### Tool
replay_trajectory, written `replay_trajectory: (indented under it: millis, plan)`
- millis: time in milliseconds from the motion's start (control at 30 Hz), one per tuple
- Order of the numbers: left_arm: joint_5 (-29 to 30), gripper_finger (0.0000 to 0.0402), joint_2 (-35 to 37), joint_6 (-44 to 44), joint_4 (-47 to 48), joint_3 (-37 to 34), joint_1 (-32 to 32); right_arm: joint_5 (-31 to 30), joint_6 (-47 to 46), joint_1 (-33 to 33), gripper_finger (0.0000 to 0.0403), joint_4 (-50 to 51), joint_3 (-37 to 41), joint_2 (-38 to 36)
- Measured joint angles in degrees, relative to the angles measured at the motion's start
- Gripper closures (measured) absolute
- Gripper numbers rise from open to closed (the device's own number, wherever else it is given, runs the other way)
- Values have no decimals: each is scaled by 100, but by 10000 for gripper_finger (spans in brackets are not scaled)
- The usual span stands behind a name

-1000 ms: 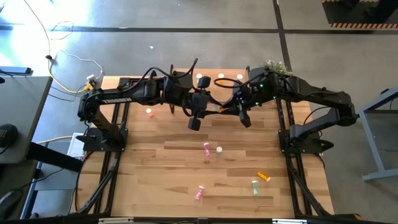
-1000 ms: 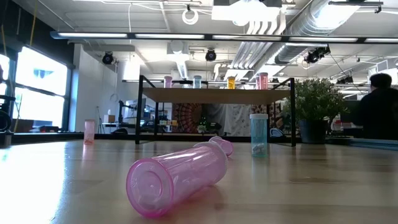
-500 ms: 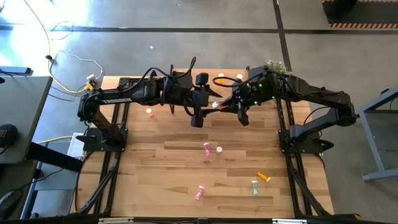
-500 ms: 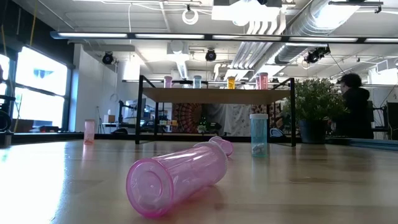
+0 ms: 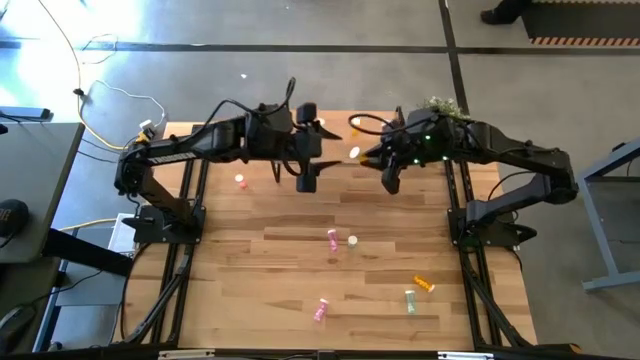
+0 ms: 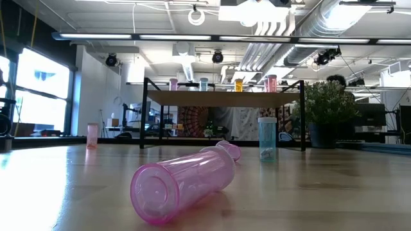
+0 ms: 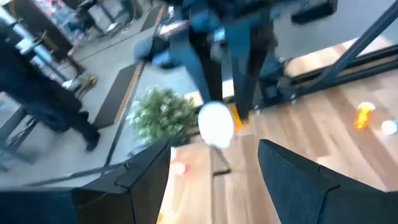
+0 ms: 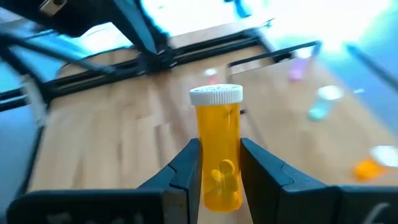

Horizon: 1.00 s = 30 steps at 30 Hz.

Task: Pick and place medicine bottles onto shelf by color
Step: Put the left orange pill bottle on the shelf aligned with the other orange pill bottle

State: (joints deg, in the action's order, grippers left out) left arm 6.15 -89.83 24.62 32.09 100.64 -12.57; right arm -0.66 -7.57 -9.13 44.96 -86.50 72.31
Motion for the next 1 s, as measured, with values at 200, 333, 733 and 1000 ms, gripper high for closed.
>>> replay_trajectory:
  millis: [200, 333, 733, 1000]
  plan:
    - [-8, 167, 227, -60, 583, 0, -145, -1415, -5, 83, 320, -11, 0, -396]
    - [-167, 167, 388, -136, 728, 0, -217, -2373, -135, 212, 320, 5, 93, -619]
    - [-382, 167, 583, -186, 980, 0, -510, -2929, -1015, 256, 320, -2269, 2672, -1527]
    - [-1541, 167, 584, -1076, 1047, -193, -793, -2793, -765, 496, 320, -4508, 4115, -1704]
